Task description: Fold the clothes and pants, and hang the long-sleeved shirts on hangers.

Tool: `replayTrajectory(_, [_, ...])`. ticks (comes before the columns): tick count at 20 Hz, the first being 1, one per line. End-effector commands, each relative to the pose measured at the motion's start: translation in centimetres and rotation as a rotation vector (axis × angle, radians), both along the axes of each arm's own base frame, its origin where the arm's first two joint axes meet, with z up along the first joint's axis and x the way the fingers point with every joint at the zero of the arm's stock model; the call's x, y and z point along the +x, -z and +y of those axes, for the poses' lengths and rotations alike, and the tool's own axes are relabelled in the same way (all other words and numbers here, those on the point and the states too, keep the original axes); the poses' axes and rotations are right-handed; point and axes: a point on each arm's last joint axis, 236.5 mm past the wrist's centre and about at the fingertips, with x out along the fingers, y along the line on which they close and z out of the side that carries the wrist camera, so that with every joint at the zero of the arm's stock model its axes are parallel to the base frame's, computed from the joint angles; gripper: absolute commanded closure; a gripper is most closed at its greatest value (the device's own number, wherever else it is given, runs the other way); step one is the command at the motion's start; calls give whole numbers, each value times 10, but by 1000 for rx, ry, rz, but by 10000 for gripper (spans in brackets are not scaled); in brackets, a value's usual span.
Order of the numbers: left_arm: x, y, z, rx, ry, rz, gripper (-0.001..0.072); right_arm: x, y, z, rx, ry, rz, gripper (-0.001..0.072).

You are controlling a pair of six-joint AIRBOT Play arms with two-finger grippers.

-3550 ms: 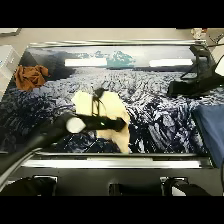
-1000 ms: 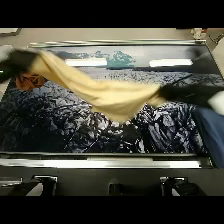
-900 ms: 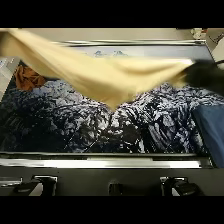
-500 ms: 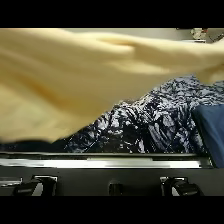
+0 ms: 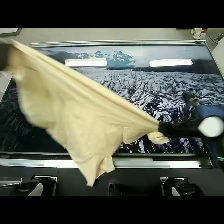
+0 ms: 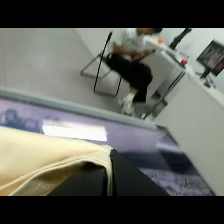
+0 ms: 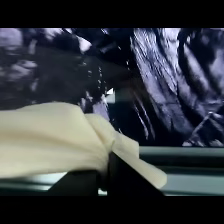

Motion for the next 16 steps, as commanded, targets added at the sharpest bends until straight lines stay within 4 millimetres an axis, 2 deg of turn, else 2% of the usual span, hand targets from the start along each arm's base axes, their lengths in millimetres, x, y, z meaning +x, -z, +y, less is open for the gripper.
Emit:
replayTrajectory(1, [53,165,-25,23,67,347,684,22,92,4,84,215,-9,663])
replayTrajectory(3, [66,242,-47,29,119,512,684,33,110,5,119,311,15,663])
replayTrajectory(4, [68,273,-60,21,143,581,684,38,116,10,149,338,26,663])
replayTrajectory(6, [64,315,-80,-41,180,705,683,43,121,14,174,362,33,663])
replayTrajectory(7, [62,325,-86,-77,192,750,630,46,119,11,162,355,22,663])
replayTrajectory(8, [59,330,-88,-91,204,774,387,49,114,4,147,358,19,659])
replayTrajectory(9, [57,327,-84,-99,217,783,86,54,106,-13,130,385,25,571])
replayTrajectory(10, [55,320,-75,-110,238,793,-13,58,94,-34,115,411,29,386])
replayTrajectory(11, [50,312,-60,-114,265,809,-13,63,78,-59,99,412,24,194])
replayTrajectory(12, [42,307,-41,-112,284,845,-13,63,63,-84,81,402,20,163])
replayTrajectory(13, [27,309,-16,-122,273,932,-13,57,50,-107,65,390,33,153])
replayTrajectory(14, [7,318,8,-125,247,1036,-13,45,44,-122,61,380,68,144])
replayTrajectory(16, [-53,345,41,-40,260,1259,-13,5,53,-127,90,340,202,91])
